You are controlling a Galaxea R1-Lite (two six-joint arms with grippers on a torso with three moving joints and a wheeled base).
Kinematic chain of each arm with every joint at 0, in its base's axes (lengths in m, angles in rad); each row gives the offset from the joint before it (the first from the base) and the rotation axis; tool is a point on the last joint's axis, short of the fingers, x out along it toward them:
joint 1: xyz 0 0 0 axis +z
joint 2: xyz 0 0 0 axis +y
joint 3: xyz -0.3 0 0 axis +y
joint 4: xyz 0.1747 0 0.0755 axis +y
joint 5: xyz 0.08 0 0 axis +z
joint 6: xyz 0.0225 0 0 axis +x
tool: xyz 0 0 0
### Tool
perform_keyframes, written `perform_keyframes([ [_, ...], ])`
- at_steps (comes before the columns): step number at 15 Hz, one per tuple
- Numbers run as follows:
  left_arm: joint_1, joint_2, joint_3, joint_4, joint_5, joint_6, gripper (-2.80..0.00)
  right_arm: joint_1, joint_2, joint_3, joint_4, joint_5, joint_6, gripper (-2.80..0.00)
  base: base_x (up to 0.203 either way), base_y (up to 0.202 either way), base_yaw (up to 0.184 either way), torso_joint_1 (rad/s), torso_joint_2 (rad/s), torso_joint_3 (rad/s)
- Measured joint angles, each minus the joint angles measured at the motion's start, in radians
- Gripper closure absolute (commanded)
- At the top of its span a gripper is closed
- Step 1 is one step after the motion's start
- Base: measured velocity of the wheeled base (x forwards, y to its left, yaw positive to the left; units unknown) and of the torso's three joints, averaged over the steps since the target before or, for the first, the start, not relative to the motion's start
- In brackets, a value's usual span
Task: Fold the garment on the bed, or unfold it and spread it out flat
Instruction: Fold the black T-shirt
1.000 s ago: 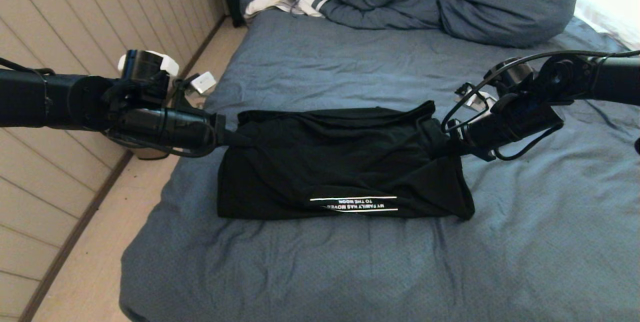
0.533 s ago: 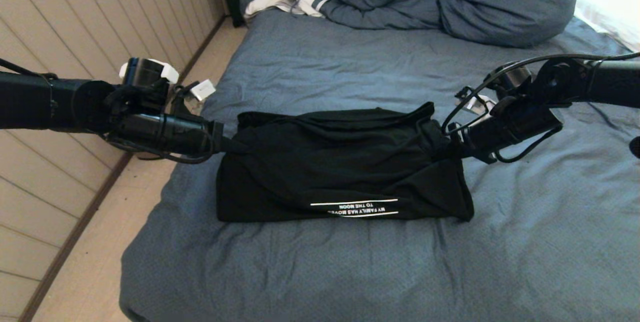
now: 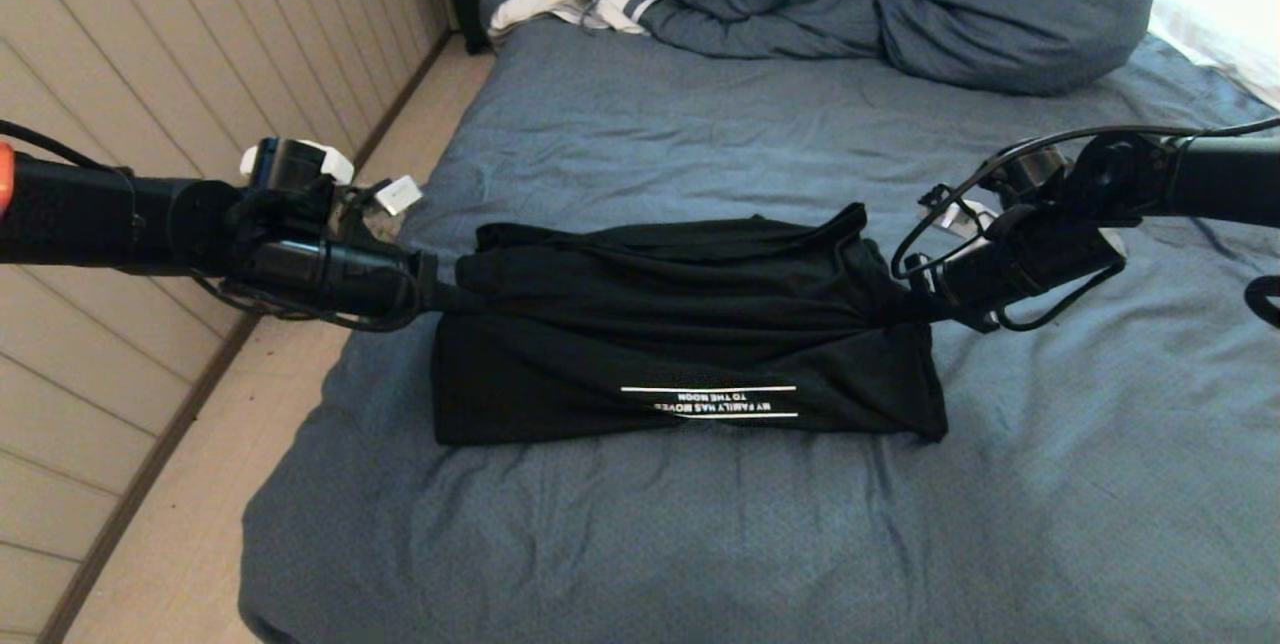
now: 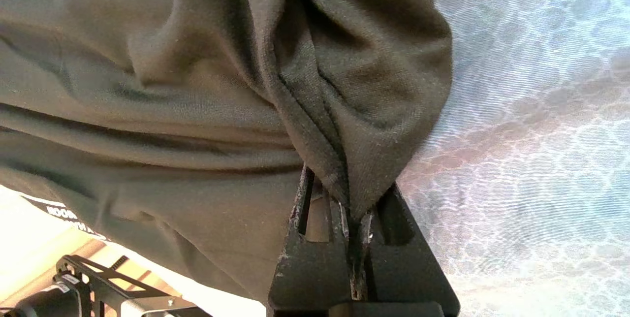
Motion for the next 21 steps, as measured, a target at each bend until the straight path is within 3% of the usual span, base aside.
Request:
perform_keyframes([
  [1, 0.000, 0.002, 0.004, 0.000, -0.003, 0.001, 0.00, 0.000, 0.000, 0.000, 0.000, 0.000, -0.001, 0.00, 0.000, 0.000, 0.000, 0.000, 0.00, 0.000],
  [2, 0.000, 0.003, 0.008, 0.000, -0.003, 0.001, 0.00, 0.001, 0.000, 0.000, 0.000, -0.001, -0.002, -2.80, 0.000, 0.000, 0.000, 0.000, 0.00, 0.000],
  [3, 0.000, 0.003, 0.012, -0.001, -0.003, 0.002, -2.80, 0.001, 0.000, 0.001, 0.001, -0.003, -0.005, -2.80, 0.000, 0.000, 0.000, 0.000, 0.00, 0.000],
  [10, 0.003, -0.051, 0.025, 0.001, -0.001, 0.001, -2.80, -0.001, -0.023, 0.007, 0.013, 0.001, -0.036, -2.80, 0.000, 0.000, 0.000, 0.000, 0.00, 0.000],
  [15, 0.053, -0.141, 0.083, 0.002, -0.001, 0.002, -2.80, -0.026, -0.084, 0.029, 0.014, 0.012, -0.034, -2.80, 0.000, 0.000, 0.000, 0.000, 0.00, 0.000],
  [21, 0.081, -0.201, 0.245, -0.022, -0.009, -0.003, -2.80, -0.044, -0.211, 0.234, 0.005, 0.028, -0.075, -2.80, 0.000, 0.000, 0.000, 0.000, 0.00, 0.000],
])
